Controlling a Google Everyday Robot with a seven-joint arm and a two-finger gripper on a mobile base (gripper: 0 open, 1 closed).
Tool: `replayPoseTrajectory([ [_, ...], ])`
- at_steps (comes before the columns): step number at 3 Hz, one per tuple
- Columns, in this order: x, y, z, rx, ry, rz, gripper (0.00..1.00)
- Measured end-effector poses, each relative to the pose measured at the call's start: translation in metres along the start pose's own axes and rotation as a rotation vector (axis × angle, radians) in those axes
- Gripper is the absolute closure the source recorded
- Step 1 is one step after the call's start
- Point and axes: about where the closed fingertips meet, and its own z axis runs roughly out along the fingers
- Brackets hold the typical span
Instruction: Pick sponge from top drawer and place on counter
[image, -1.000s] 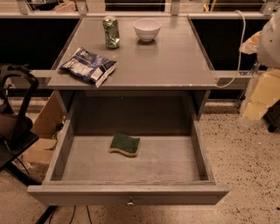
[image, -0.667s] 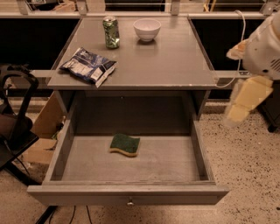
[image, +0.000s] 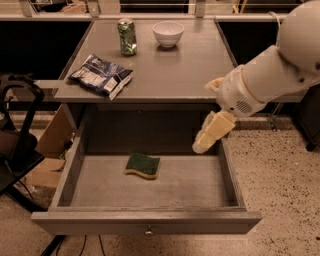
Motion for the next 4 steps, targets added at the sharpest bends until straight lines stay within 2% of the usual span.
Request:
replayPoseTrajectory([
  [1,-0.010,-0.001,0.061,-0.013,-0.108,0.032,0.00],
  [2,-0.010,-0.003,0.123,0.002,-0.189,0.082,0.00],
  [3,-0.010,-0.003,0.123,0.002,-0.189,0.082,0.00],
  [4,-0.003,-0.001,0.165,-0.032,-0.169,0.078,0.00],
])
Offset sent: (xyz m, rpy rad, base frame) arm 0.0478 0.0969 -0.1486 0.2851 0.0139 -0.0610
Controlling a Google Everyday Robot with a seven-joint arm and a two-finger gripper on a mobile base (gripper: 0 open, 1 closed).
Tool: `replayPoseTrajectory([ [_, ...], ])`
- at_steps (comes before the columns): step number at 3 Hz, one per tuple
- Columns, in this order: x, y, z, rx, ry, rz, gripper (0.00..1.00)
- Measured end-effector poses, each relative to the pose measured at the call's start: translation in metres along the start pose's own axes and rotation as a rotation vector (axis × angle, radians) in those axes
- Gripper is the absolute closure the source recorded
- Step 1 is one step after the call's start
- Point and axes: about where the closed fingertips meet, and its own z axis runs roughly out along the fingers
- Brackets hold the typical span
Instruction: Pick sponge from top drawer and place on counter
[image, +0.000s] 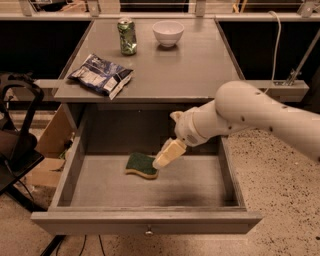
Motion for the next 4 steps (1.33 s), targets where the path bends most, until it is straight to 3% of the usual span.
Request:
replayPoseTrajectory([
  [1,0.025,0.012,0.075,-0.081,-0.002,-0.030,0.00],
  [2,0.038,0.022,0.118,-0.141,-0.018,-0.075,0.00],
  [3,0.040,0.038,0.151,-0.187,-0.017,-0.129,0.26],
  [4,0.041,0.045,0.163,-0.203,-0.021,-0.141,0.49],
])
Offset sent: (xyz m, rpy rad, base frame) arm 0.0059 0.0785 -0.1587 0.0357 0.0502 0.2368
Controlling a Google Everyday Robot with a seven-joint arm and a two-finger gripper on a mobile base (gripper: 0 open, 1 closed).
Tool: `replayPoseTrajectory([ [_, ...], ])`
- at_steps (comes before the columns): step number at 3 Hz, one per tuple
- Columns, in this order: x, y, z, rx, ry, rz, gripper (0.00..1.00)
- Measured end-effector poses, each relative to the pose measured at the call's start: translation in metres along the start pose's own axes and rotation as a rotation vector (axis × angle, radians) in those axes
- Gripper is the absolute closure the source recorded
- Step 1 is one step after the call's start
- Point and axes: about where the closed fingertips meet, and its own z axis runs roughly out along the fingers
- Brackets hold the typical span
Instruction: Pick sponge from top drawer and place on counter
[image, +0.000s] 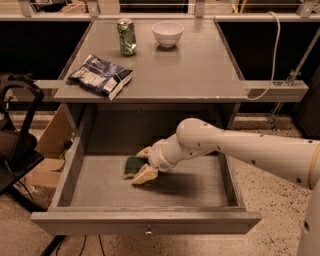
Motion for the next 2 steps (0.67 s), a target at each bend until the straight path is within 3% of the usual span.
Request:
replayPoseTrajectory([
  [1,-0.003,0.000,0.000,-0.003,-0.006,-0.003,0.72],
  [2,-0.025,-0.019,-0.038,-0.013,-0.017,0.001,1.00],
])
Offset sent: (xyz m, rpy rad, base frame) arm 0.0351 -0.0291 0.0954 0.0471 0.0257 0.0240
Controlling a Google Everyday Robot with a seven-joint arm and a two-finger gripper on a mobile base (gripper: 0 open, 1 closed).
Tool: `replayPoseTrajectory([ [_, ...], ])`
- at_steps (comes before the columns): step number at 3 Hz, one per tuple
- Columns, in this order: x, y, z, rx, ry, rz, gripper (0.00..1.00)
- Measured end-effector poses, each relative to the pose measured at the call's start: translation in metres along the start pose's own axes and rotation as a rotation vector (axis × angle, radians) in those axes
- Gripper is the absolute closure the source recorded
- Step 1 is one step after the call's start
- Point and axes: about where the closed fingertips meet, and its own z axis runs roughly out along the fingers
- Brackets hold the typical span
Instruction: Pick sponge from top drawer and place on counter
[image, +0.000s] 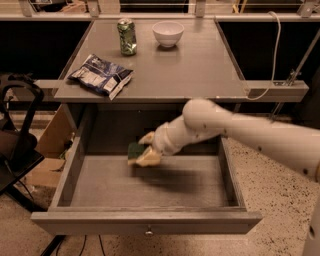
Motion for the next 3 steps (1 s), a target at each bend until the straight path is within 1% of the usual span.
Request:
replayPoseTrajectory([
  [1,-0.030,-0.023,-0.057,-0.010,0.014,0.007,1.00],
  [2,-0.059,-0.031,-0.126,-0.006,0.057,0.001,1.00],
  [3,-0.083,-0.015,-0.190,0.038,0.119,-0.004,1.00],
])
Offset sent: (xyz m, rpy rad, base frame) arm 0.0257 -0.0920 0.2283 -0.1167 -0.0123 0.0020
